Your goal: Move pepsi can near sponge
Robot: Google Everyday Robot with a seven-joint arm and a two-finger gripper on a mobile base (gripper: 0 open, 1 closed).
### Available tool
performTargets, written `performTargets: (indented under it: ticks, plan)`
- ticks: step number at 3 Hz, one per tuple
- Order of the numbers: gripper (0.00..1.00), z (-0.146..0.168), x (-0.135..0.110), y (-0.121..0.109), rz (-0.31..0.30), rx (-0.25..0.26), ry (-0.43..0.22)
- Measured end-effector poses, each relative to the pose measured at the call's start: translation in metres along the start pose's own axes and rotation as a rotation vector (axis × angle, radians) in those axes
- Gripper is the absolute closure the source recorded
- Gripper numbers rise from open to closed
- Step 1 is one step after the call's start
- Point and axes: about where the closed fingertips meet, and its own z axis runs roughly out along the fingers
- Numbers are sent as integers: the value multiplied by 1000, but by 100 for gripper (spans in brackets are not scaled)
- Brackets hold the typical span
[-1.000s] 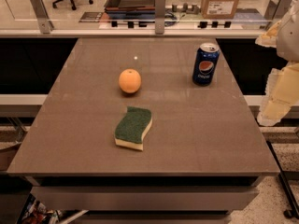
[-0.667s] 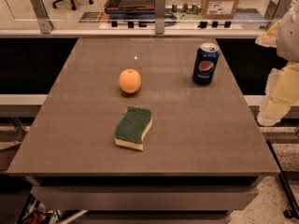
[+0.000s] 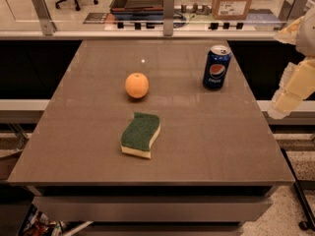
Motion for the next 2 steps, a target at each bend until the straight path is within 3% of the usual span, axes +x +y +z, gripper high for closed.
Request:
performTargets:
  ticks: [2]
  plan:
    - [0,30,0,-28,106,43,-174]
